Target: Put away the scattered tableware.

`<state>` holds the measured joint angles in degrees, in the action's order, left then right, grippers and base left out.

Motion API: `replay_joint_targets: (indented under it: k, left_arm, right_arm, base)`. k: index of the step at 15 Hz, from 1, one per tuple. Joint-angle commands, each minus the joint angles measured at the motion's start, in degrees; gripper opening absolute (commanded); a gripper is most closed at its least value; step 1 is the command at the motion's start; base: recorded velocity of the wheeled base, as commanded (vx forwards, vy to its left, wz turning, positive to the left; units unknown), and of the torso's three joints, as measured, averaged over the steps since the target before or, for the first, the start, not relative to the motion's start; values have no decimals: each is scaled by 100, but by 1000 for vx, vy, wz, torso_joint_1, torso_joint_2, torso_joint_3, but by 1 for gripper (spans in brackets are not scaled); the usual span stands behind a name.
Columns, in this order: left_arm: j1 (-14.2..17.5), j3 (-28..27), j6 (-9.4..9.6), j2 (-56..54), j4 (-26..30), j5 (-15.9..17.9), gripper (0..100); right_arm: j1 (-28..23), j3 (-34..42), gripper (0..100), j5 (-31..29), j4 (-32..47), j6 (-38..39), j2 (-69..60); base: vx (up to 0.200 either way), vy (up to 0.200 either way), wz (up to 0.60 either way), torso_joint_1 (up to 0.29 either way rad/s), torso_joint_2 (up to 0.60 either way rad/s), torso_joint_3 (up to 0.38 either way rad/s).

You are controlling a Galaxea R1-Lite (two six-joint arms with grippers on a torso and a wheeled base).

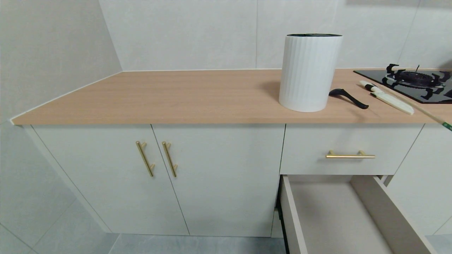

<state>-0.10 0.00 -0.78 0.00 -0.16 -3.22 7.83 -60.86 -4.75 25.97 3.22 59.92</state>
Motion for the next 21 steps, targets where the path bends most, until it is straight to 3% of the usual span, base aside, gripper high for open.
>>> replay_joint_targets:
  k: [1,3,7,11,13,18,19,21]
  left_arm:
    - [1,0,-1,0,-2,-3,100]
    - [1,0,-1,0,-2,-3,100]
    - [1,0,-1,0,-2,-3,100]
    - [1,0,-1,0,-2,-3,100]
    - [1,0,-1,0,-2,-3,100]
    - [1,0,-1,0,-2,-3,100]
    - [1,0,-1,0,-2,-3,100]
    - [1,0,-1,0,-2,-3,100]
  right_arm:
    - [281,109,0,1,594,-23,-753]
    - [290,171,0,133,1279,-23,-499]
    - [334,645,0,906,1358,-111,802]
    - [457,803,0,968,1271,21,2692]
    - [501,821,0,968,1060,197,3377]
    - [1186,1137,0,889,-733,1471,4546]
    - [1300,1111,0,722,-1050,1902,4678]
    - [1379,1129,0,326,-1305,1981,4836]
  base:
    - [0,0,0,0,0,0]
    - [0,0,0,0,0,0]
    - [0,0,0,0,0,0]
    - [0,0,0,0,0,0]
    - [0,0,0,0,0,0]
    - [0,0,0,0,0,0]
    - [0,0,0,0,0,0]
    - [0,0,0,-6,28,28]
